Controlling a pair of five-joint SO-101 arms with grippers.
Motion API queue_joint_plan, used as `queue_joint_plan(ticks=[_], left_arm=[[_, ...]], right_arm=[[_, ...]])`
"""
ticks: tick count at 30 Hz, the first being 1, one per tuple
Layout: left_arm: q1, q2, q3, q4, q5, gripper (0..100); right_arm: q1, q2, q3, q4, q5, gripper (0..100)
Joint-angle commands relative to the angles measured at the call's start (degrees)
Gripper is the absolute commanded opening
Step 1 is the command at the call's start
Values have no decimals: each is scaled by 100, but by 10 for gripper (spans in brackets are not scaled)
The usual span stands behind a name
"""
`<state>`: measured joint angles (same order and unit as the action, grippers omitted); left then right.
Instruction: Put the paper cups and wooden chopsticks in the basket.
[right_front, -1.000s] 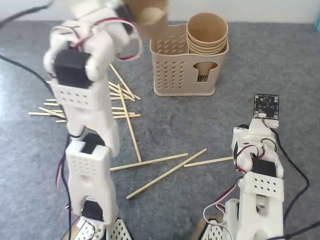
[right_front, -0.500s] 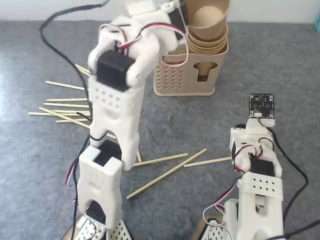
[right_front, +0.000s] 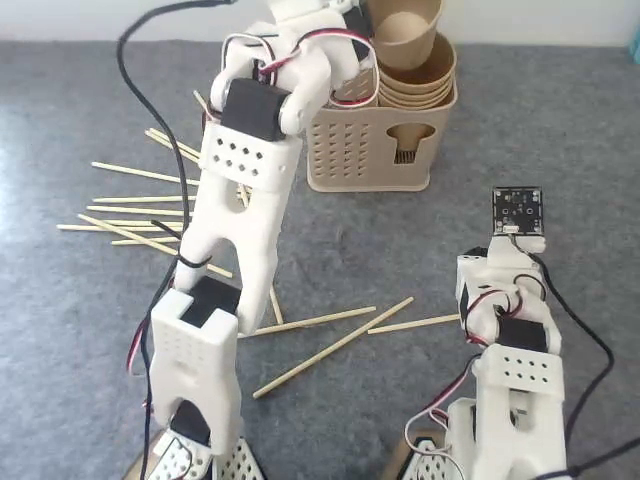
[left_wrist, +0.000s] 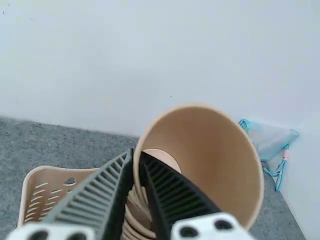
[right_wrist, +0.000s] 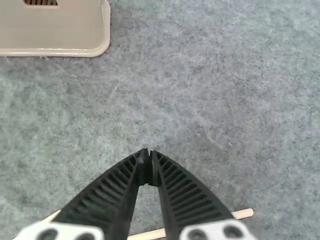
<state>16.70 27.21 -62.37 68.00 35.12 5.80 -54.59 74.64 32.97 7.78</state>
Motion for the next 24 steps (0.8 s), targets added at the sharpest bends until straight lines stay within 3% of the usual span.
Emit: queue_joint_plan(ticks=[1, 8, 16, 24], left_arm=[[-35, -360, -40, -149, 18, 24], [35, -404, -75, 264, 9, 239], [-88, -422, -901, 1002, 9, 239], [-536, -422, -2492, 3288, -9, 239]], right_arm=[[-31, -145, 26, -84, 88, 9], [-31, -145, 26, -84, 88, 9], [-31, -145, 26, -84, 88, 9], [-31, -145, 26, -92, 88, 9]])
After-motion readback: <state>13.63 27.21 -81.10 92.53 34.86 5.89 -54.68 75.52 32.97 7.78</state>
